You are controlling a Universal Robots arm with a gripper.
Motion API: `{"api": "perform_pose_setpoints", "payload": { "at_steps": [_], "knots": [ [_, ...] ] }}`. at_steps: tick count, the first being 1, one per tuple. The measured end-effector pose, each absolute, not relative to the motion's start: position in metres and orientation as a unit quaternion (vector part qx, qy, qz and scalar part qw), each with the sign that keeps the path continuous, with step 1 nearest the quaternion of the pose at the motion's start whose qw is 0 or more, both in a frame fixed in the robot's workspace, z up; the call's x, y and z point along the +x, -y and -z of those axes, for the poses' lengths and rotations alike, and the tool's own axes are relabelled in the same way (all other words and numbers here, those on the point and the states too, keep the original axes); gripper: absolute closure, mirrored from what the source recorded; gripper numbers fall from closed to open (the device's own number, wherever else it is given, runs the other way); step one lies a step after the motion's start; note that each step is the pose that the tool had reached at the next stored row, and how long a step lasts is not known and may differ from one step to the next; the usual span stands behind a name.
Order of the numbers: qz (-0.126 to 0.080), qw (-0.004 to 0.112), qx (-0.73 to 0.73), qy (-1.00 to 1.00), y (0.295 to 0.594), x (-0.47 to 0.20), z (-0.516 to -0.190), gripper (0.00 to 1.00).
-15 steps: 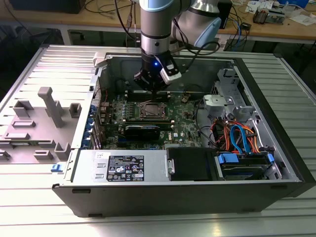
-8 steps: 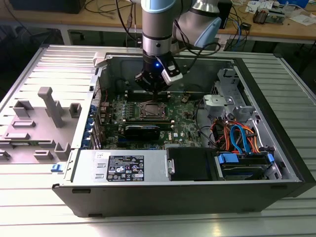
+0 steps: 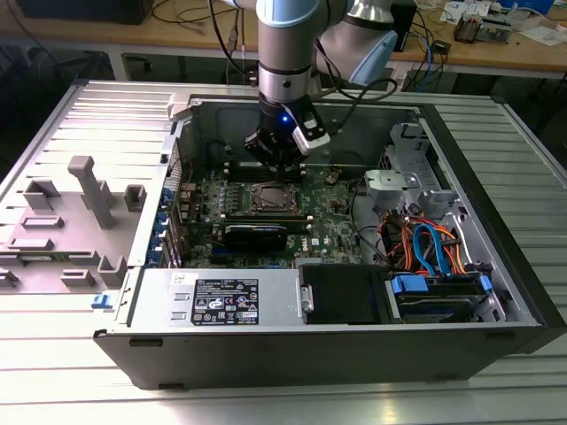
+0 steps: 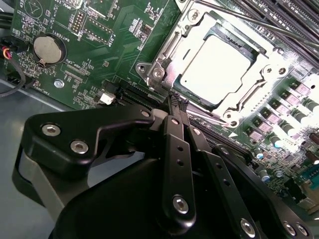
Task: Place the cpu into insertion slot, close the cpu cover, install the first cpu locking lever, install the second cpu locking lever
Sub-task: 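Install the first cpu locking lever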
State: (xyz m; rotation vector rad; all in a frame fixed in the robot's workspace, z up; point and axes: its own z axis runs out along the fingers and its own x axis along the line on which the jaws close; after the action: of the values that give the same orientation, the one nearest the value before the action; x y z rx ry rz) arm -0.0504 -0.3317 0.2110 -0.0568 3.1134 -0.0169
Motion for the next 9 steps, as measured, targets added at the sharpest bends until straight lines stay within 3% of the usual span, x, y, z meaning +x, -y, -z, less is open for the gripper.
{"api": "perform_pose_setpoints", "payload": {
  "at_steps": [9],
  "knots": [
    [0.005, 0.014, -0.018, -1.0, 0.3317, -0.0496, -0.2101, 0.89]
  ]
}}
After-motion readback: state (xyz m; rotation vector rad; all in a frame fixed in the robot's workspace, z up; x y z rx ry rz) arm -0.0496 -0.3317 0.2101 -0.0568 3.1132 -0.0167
